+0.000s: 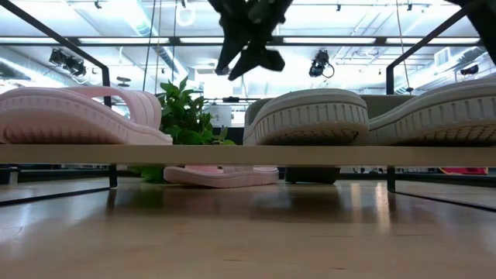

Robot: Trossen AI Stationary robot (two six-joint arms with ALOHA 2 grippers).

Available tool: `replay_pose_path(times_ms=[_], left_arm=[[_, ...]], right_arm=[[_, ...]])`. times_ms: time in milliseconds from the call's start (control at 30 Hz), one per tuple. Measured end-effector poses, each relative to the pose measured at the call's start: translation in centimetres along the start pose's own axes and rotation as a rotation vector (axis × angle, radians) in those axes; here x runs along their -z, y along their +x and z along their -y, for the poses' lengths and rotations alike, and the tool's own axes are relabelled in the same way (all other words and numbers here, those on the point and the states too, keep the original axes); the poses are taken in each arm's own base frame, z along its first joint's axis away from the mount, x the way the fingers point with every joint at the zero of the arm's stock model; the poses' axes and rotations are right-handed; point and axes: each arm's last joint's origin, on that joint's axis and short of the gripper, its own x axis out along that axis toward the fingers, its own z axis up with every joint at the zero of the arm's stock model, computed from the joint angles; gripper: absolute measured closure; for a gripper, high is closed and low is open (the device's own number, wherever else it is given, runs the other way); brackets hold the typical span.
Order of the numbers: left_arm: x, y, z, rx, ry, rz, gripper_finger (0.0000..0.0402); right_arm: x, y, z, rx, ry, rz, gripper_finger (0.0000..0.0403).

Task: Pick and place slides into the shelf
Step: Put the pink slipper on the shelf

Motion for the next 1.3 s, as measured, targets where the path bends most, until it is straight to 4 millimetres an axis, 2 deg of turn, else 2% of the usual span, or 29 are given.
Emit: replay_pose_path(times_ms=[167, 367, 600, 833, 1300], left_arm=[[0.0, 0.0, 0.0, 0.000, 0.000, 0.000, 0.0115], [0.0, 0.0, 0.0, 0.000, -0.005, 0.000, 0.0115], [0.0, 0.0, 0.0, -0.001, -0.008, -0.001, 0.0115], [0.0, 0.1, 0.0, -0.001, -0.009, -0.001, 0.0115], [0.0, 0.5, 0.0, -0.005, -0.007, -0.013, 0.0115]], right_arm=[[-0.8, 1.5, 2.4, -0.100, 0.003, -0.095, 0.0205], [-0.9, 3.0, 3.9, -0.080, -0.042, -0.132, 0.0155], [0.3, 4.5, 5.9, -0.011, -0.022, -0.199, 0.0118], [1.9, 6.2, 5.7, 0.054, -0.100, -0.189, 0.0114], [2.6, 8.3, 6.9, 0.078, -0.039, -0.110, 0.0114]])
